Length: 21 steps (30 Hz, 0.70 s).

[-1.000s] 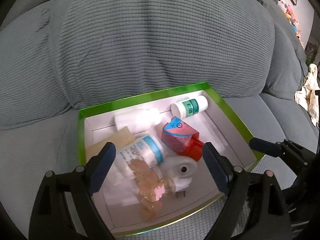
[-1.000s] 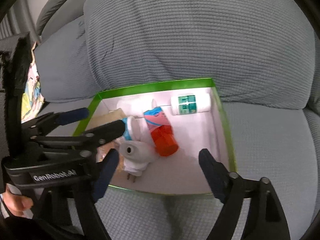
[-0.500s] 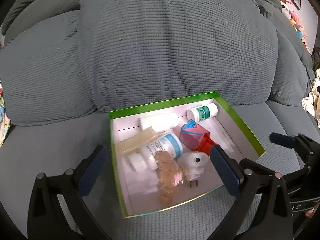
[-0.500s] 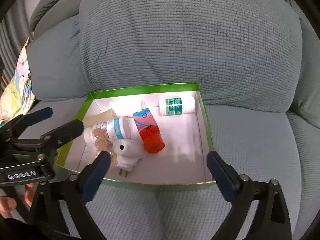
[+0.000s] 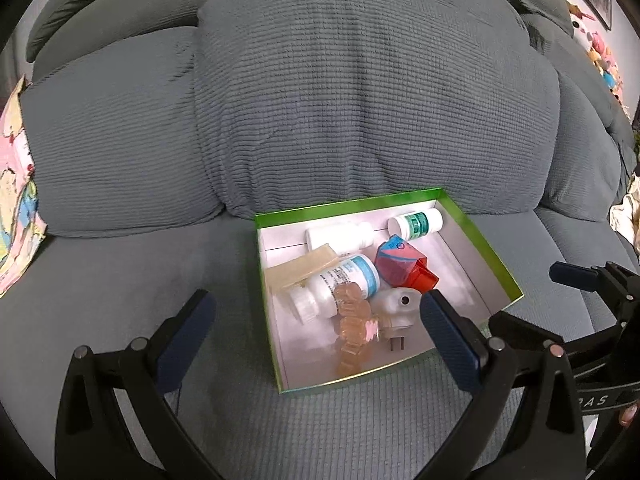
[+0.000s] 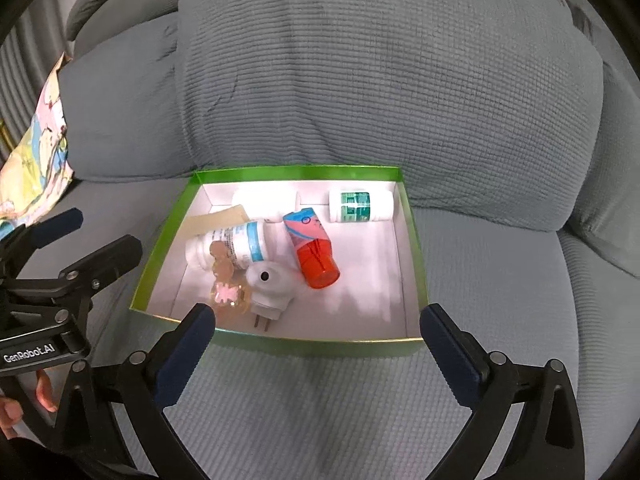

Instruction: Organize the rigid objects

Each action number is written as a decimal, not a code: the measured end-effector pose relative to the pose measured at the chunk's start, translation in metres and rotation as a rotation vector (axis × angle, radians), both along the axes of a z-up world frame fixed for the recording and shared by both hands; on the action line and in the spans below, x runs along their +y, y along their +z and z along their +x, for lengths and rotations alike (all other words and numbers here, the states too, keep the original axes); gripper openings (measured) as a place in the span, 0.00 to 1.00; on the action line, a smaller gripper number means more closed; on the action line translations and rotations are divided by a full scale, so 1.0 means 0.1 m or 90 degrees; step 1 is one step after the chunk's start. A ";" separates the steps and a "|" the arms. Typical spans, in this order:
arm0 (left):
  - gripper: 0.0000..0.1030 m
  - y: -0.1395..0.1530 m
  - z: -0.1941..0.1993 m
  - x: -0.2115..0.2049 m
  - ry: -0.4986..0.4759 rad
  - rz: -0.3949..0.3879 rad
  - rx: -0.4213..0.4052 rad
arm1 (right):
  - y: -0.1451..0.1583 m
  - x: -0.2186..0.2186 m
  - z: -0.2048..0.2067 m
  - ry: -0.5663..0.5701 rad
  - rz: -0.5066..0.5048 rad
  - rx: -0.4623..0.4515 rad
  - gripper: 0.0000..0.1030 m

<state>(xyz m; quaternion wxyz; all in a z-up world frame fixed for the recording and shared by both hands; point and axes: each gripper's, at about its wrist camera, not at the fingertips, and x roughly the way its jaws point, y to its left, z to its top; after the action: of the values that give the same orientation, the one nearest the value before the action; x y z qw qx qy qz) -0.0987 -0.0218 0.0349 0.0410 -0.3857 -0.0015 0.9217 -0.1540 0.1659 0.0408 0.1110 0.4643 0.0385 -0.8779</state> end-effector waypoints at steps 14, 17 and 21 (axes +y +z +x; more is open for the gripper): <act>0.99 0.07 0.14 0.02 0.020 0.028 -0.099 | 0.28 0.05 0.12 -0.019 0.010 0.003 1.00; 0.99 0.07 0.17 0.03 0.014 0.039 -0.108 | 0.30 0.08 0.14 -0.020 0.012 0.004 1.00; 0.99 0.06 0.15 0.04 0.034 0.015 -0.137 | 0.32 0.12 0.17 -0.023 0.017 0.004 1.00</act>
<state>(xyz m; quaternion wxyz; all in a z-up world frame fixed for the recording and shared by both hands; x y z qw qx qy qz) -0.0832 -0.0175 0.0410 0.0204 -0.4816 -0.0267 0.8757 -0.1370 0.1782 0.0730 0.0891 0.4632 0.0422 -0.8807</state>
